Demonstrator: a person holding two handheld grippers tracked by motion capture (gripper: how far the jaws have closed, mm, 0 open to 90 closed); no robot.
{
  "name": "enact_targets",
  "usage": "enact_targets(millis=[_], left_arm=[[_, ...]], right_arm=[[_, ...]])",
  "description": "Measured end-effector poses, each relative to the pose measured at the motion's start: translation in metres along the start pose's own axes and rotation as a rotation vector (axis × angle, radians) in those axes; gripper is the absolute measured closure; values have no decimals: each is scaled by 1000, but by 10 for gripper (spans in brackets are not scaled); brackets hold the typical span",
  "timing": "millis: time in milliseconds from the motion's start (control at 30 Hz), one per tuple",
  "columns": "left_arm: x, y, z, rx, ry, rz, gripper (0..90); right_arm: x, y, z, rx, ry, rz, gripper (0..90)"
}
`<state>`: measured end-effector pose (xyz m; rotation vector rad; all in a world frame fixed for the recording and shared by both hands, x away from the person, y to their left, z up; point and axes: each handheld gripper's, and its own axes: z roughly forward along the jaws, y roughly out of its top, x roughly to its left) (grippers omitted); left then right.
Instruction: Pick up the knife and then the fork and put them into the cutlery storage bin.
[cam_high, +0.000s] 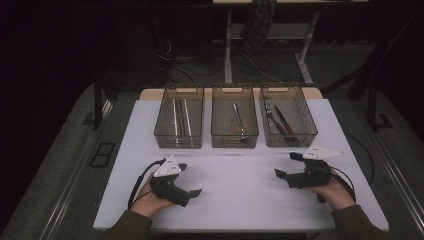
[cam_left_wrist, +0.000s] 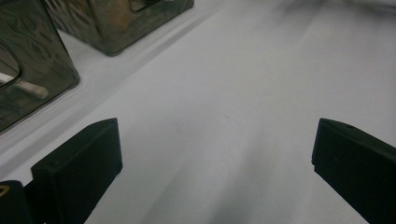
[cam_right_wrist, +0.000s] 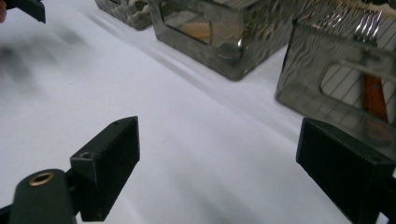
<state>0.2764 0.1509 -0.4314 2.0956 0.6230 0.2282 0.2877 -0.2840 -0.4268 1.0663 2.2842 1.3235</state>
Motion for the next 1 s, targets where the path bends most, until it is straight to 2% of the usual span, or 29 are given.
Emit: enact_targets(millis=[167, 300, 533, 667, 1000], left_arm=[[0, 0, 0, 0, 1, -1, 2], [0, 0, 0, 1, 4, -3, 2], [-1, -1, -1, 3, 8, -2, 2], [-1, -1, -1, 1, 8, -3, 2], [0, -1, -1, 2, 5, -1, 2]], right_arm=[[4, -12, -1, 0, 15, -11, 131], [9, -19, -4, 21, 23, -33, 131], [9, -29, -10, 24, 13, -37, 130], [8, -30, -13, 24, 1, -36, 131], [7, -30, -13, 24, 8, -29, 131]])
